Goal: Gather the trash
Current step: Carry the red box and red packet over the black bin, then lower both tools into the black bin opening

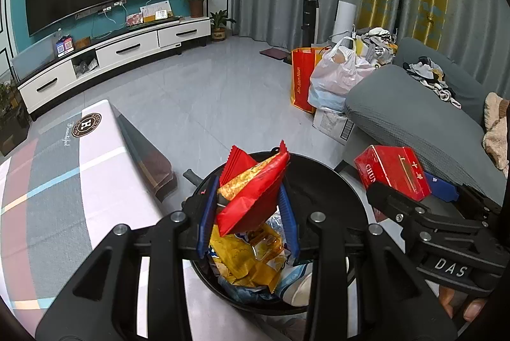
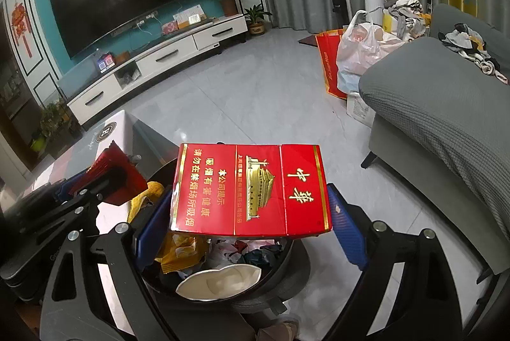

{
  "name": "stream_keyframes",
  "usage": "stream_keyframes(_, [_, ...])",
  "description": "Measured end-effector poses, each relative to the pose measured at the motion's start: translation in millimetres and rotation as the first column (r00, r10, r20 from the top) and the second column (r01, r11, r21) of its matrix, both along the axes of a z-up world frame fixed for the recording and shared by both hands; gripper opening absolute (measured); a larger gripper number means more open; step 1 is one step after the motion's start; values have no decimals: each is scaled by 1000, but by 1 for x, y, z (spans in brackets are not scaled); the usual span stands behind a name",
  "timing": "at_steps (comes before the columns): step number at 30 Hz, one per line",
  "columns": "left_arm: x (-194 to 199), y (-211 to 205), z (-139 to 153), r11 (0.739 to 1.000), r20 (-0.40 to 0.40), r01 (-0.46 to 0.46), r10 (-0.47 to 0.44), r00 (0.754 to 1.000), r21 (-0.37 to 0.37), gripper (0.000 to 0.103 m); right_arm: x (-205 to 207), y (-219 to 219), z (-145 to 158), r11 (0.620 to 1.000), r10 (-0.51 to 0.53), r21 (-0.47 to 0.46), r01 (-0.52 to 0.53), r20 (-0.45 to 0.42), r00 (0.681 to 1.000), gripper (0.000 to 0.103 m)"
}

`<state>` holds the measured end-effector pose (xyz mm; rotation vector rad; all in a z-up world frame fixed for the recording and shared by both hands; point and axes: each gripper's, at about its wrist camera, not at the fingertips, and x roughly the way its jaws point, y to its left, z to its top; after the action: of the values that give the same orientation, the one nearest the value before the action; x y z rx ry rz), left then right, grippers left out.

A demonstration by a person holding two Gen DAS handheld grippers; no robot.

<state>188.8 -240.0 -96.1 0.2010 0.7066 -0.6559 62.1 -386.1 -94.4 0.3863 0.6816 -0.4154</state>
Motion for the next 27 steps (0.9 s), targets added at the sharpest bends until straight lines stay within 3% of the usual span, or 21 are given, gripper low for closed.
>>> stream_keyframes(27, [21,-9,-19,999,-80,13,-10,997,31,37,18,-6,-19,1000,1,12,0,-70,998,89])
